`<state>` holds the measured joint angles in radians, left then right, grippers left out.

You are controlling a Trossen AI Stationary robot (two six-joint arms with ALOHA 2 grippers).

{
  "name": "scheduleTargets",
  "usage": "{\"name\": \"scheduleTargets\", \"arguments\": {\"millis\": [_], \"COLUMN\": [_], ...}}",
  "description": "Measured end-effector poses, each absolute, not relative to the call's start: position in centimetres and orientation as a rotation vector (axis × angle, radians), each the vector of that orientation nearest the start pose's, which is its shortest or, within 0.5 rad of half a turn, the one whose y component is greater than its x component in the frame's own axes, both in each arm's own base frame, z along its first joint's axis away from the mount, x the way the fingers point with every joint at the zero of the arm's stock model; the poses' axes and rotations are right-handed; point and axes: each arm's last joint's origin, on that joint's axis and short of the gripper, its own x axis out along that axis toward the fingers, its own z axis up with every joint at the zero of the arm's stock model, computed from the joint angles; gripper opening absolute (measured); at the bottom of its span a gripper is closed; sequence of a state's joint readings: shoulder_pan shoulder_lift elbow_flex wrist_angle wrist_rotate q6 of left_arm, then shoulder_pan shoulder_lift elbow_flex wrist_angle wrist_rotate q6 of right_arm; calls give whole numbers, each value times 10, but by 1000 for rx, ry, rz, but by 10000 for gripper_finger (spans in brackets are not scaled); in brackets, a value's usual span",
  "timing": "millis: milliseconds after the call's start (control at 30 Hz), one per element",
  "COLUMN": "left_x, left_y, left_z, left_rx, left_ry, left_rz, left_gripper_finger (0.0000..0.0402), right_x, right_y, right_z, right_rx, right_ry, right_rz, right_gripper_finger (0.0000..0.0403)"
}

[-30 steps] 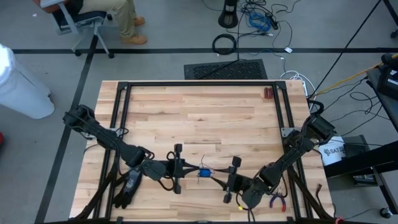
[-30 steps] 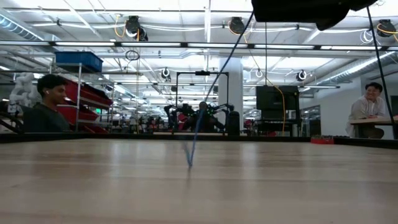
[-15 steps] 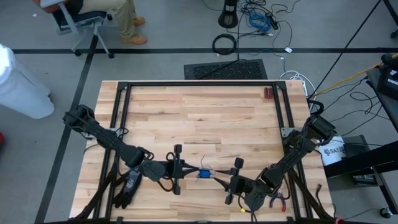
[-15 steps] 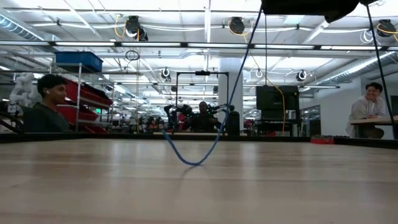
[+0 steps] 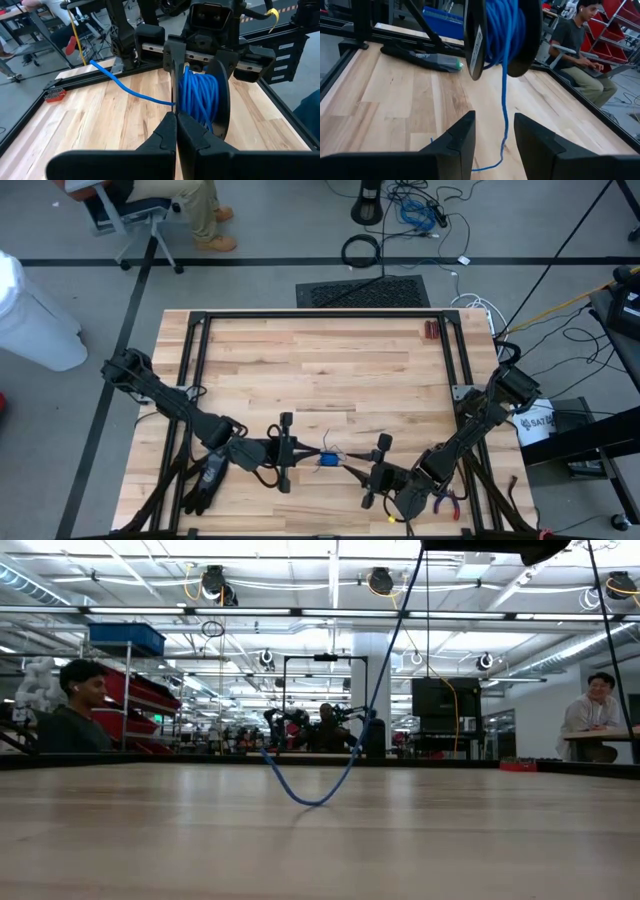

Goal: Coil cords
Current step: Uncoil the blue wire from the spool

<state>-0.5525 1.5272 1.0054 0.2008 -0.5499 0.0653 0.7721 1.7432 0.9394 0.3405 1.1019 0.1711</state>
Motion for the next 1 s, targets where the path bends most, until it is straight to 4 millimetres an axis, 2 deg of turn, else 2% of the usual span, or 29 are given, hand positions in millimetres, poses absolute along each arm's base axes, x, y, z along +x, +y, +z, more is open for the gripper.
{"name": "scheduleTargets", "arguments": {"millis": [100, 300, 467, 667, 1000], "left_x": [296, 296, 296, 295, 295], "left_y": [-165, -165, -165, -164, -161], "left_z": [268, 268, 268, 265, 266], "left_rx": [233, 233, 236, 250, 291], "left_ry": [274, 274, 277, 299, 295], "left_rz": [-12, -12, -12, -9, 87], "left_gripper_finger": [1, 1, 1, 1, 1], "right_x": [272, 271, 265, 260, 266], "right_y": [224, 225, 230, 233, 235], "right_z": [193, 193, 196, 217, 233], "right_rx": [-205, -209, -202, -95, 53], "right_ry": [247, 248, 236, 151, 58], "right_rz": [-355, -349, -330, -327, -211], "right_gripper_finger": [101, 10, 3, 1, 1]}}
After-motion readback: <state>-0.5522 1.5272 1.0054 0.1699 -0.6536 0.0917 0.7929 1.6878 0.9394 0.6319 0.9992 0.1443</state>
